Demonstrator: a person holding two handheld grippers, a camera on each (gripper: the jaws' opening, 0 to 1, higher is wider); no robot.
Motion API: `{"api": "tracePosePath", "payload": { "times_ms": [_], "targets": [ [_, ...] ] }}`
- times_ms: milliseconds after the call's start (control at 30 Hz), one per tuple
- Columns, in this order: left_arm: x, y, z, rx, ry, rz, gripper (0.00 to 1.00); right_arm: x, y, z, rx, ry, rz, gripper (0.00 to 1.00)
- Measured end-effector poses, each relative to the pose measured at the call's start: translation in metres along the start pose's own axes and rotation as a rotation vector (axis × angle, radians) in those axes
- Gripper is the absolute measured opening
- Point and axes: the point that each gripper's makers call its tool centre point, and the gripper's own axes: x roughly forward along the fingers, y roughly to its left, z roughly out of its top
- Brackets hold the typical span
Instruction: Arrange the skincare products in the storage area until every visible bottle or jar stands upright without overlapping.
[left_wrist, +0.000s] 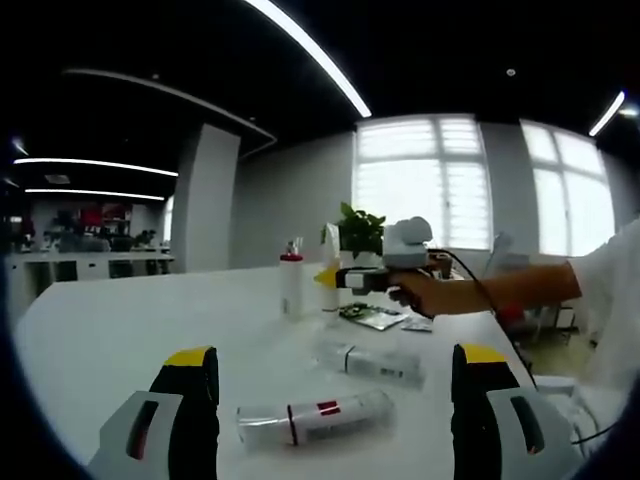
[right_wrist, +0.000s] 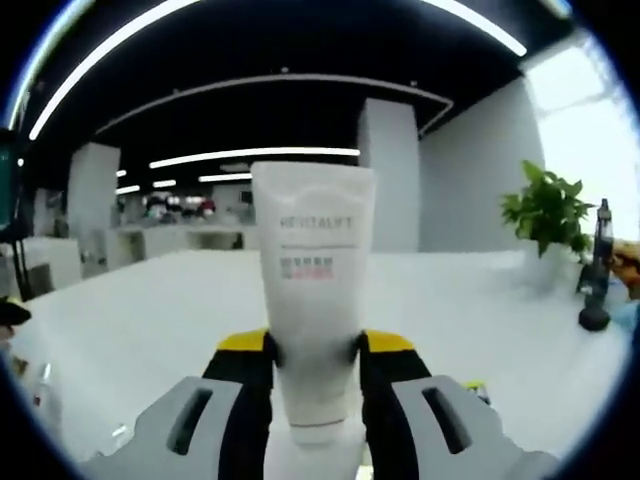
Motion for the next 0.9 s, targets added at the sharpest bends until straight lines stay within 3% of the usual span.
{"api": "tracePosePath", "payload": {
  "times_ms": [100,333,500,767,800,900],
  "targets": [
    [0.0,0.001,0.0,0.001,-0.001,0.005,1.0,-0.007,0.004,0.005,0.0,-0.01,0.02,0.33],
    [-0.001,0.003,0.003,0.009,-0.01,0.007,1.0,-0.023,0.016,0.009,0.014,0.012,0.092,0.48],
    [-0.001,0.002,0.006,0.004,-0.025,0.001,1.0,-0.033,0.023,0.004,0.007,0.072,0.159,0.61],
    [-0.001,0.003,0.008,0.002,-0.036,-0.001,1.0,-0.051,0.028,0.005,0.002,0.091,0.201,0.69],
    [0.0,0.008,0.011,-0.001,-0.049,-0.002,1.0,-0.058,0.044,0.009,0.018,0.099,0.294,0.69],
    [0.0,0.009,0.012,-0.002,-0.051,-0.004,1.0,-0.067,0.066,0.007,0.083,0.133,0.401,0.7]
  ]
}}
